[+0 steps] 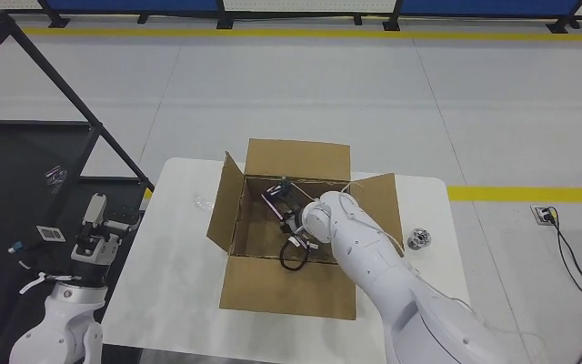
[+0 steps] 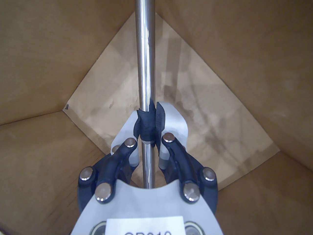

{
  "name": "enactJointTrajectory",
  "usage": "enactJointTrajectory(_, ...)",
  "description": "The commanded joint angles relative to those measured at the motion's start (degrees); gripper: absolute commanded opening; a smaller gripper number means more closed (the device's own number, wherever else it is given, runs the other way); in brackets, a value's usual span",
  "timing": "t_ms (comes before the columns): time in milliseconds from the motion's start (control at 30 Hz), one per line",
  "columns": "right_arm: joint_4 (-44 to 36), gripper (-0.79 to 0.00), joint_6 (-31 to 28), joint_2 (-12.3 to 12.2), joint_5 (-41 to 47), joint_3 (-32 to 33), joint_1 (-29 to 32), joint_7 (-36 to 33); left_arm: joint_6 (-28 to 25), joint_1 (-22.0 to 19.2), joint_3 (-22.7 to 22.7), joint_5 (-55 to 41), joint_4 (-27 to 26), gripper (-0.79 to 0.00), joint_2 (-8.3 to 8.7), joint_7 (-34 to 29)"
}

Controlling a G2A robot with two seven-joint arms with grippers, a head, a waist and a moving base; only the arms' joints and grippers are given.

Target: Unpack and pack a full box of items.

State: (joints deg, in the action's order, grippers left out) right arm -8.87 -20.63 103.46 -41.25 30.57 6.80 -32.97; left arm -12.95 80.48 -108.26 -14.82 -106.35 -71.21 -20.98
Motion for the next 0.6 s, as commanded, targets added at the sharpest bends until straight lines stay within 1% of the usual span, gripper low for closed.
enactJointTrajectory(0,-0.38,-0.785,-0.88,-0.56,-0.09,0.31,-0.13,0.95,-0.11,-0.06,0.12,0.04,-0.04,0.000,0.04,0.06)
enactJointTrajectory(233,-2.90,-0.785,-6.26,-3.19,-1.13,1.38,0.12,6.22,-0.14,-0.36,1.02,0.39,-0.03,0.000,0.17,0.28)
enactJointTrajectory(333,-4.95,-0.785,-6.67,-4.36,-2.03,1.73,0.67,6.98,-0.02,-0.56,1.30,0.58,-0.09,0.000,0.23,0.34)
enactJointTrajectory(400,-7.60,-0.785,-6.00,-5.25,-2.52,2.12,1.33,6.18,0.02,-0.67,1.46,0.70,-0.14,0.000,0.27,0.38)
enactJointTrajectory(467,-11.49,-0.785,-4.43,-6.48,-3.34,2.66,2.33,3.76,0.08,-0.74,1.58,0.77,-0.20,0.000,0.32,0.45)
enactJointTrajectory(567,-17.47,-0.785,-1.16,-8.52,-4.52,3.88,3.66,-2.20,0.09,-0.76,1.63,0.78,-0.28,0.000,0.39,0.53)
